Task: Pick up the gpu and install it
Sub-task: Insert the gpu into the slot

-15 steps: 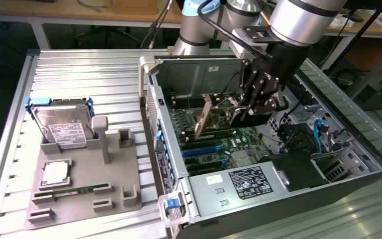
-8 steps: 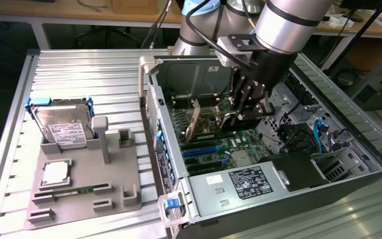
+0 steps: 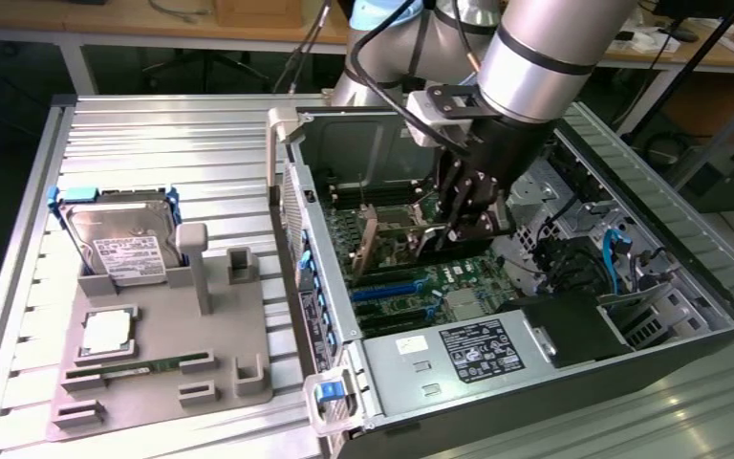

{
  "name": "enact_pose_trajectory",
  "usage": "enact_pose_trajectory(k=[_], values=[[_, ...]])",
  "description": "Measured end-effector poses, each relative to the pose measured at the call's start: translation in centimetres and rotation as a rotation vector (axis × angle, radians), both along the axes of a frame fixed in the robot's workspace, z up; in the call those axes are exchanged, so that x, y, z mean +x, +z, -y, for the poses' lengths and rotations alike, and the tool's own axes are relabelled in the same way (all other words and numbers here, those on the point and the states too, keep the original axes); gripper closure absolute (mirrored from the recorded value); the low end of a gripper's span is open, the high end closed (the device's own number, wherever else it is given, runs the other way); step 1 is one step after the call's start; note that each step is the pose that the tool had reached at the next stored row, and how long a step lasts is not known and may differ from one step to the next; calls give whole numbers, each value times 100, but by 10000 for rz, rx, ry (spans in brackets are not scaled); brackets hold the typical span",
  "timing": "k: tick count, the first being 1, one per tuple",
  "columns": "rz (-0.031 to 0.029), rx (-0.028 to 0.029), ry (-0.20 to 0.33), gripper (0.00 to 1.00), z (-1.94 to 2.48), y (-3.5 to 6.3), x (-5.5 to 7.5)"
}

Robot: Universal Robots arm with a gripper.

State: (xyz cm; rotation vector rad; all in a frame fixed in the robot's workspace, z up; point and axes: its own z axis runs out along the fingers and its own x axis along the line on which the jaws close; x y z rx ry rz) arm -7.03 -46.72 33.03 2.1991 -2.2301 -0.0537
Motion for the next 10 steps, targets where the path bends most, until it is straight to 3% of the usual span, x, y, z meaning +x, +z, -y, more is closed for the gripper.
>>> enact_pose_trajectory(k=[6, 10], values=[[0, 0, 0, 73, -5, -128, -26], [0, -1, 0, 73, -35, -205, -52]])
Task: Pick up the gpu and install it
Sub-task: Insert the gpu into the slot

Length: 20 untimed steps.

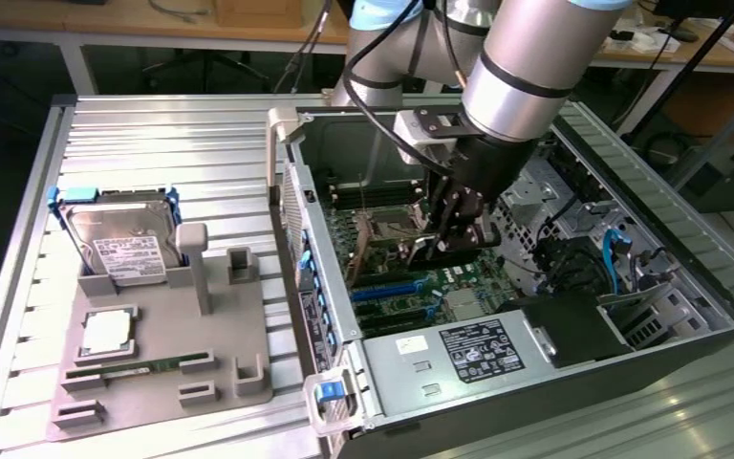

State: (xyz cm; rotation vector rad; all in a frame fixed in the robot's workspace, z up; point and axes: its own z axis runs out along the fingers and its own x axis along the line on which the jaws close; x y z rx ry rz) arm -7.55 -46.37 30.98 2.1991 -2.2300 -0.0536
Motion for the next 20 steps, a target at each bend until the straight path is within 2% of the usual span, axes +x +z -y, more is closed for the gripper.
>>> enact_pose_trajectory(k=[5, 16, 20], values=[[0, 1, -1, 73, -56, -84, -76], [0, 3, -1, 73, -75, -310, -201], [0, 2, 0, 73, -79, -358, -233]])
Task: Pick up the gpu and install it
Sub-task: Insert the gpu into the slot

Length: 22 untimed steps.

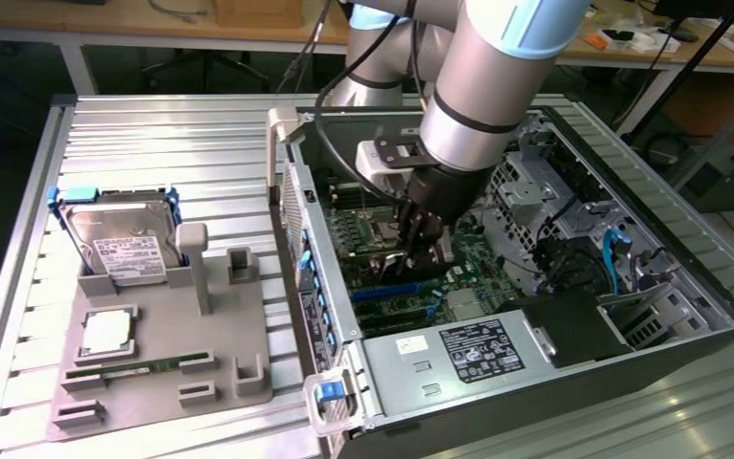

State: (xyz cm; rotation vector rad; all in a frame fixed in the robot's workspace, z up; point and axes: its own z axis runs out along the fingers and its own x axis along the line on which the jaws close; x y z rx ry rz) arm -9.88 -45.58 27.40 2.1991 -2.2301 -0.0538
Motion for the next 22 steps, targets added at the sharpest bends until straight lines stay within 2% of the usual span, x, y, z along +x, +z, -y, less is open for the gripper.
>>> enact_pose_trajectory(k=[7, 22], values=[[1, 3, 0, 73, -1, -18, -3], [-2, -4, -1, 73, 0, -125, -24]])
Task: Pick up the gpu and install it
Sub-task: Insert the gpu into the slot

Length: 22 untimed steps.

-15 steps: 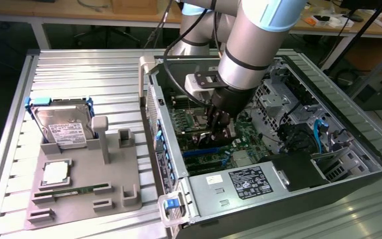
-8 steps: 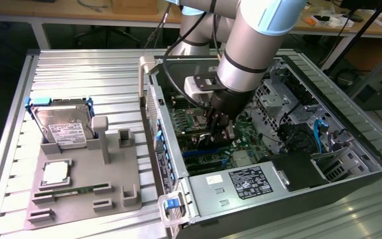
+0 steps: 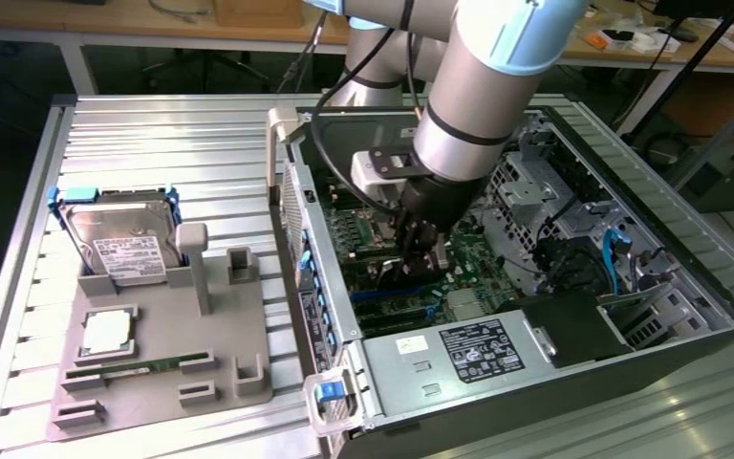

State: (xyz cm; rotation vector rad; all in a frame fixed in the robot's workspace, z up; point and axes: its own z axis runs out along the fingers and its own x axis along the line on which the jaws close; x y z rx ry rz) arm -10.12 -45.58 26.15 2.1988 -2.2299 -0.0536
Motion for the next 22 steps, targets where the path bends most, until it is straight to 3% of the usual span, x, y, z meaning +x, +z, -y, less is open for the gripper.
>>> enact_pose_trajectory(k=[8, 17, 22], values=[[-42, 7, -1, 73, 1, 6, -3], [-48, 3, -8, 73, 4, 52, -4], [-48, 4, -33, 73, 34, 54, -5]])
